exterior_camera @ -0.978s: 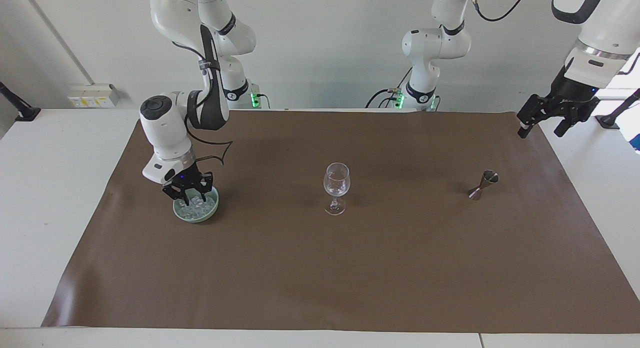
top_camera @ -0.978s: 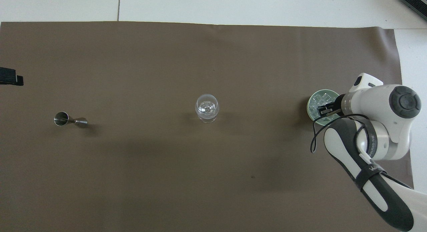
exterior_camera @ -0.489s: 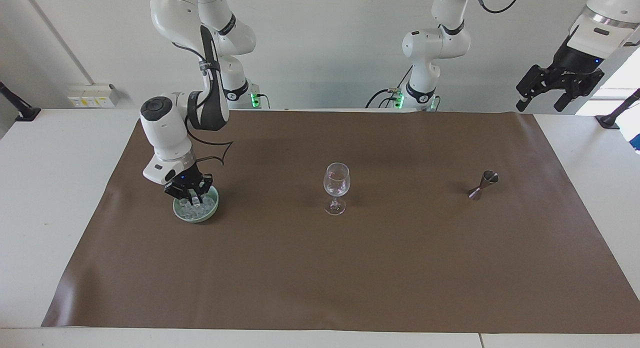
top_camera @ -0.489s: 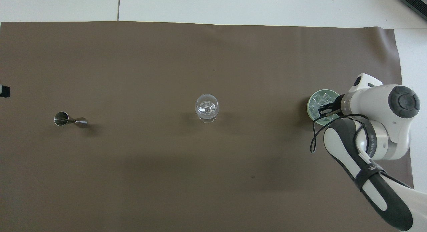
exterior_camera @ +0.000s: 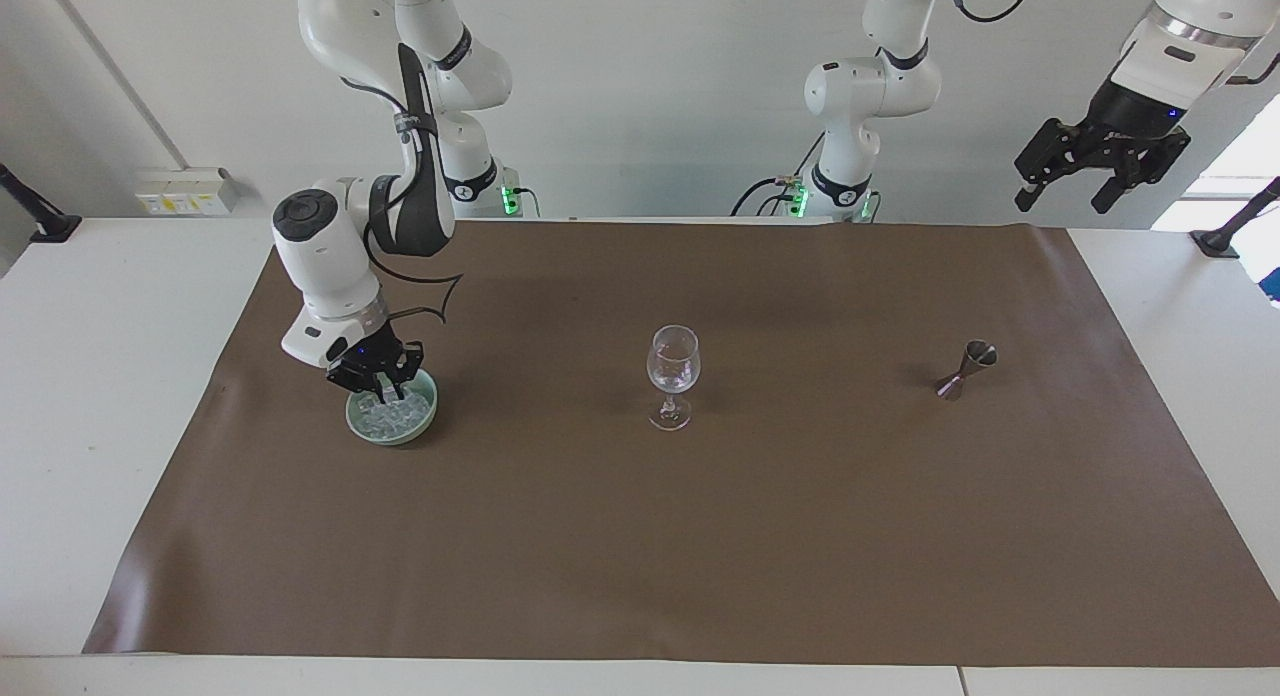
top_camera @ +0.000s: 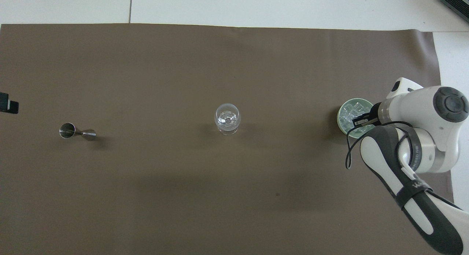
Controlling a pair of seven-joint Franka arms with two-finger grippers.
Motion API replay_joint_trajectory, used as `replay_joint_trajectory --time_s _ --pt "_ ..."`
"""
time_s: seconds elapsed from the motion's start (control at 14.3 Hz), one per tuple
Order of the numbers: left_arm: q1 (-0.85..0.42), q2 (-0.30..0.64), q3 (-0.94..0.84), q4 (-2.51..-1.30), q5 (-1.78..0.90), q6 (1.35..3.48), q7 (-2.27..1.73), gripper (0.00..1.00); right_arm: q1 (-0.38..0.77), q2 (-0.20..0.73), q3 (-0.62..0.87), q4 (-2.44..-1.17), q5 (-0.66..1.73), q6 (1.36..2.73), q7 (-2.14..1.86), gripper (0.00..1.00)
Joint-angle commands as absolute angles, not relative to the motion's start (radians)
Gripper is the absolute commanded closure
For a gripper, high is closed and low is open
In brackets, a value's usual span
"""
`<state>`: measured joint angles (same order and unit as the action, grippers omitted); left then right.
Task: Pour wine and add ice with both arms
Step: 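Lift an ice cube from the green bowl with the right gripper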
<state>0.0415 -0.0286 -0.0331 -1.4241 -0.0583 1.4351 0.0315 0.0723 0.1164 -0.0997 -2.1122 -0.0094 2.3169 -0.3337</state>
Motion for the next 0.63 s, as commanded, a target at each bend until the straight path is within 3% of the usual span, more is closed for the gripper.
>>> replay_joint_trajectory --time_s 0.0,0.28,0.56 --pt "0.080 -0.064 -0.066 -1.483 -0.044 1.437 0.035 0.00 0.067 0.025 -0.094 -2.111 0.000 2.237 -0.321 1.00" --pt "0.080 -0.129 -0.066 -1.583 -0.046 1.431 0.040 0.00 0.093 -0.096 -0.078 -2.083 0.000 2.107 -0.187 1.00" --pt "0.067 -0.141 -0.063 -1.595 -0.046 1.434 0.048 0.00 0.098 -0.101 -0.008 -1.944 0.000 1.976 -0.072 1.00"
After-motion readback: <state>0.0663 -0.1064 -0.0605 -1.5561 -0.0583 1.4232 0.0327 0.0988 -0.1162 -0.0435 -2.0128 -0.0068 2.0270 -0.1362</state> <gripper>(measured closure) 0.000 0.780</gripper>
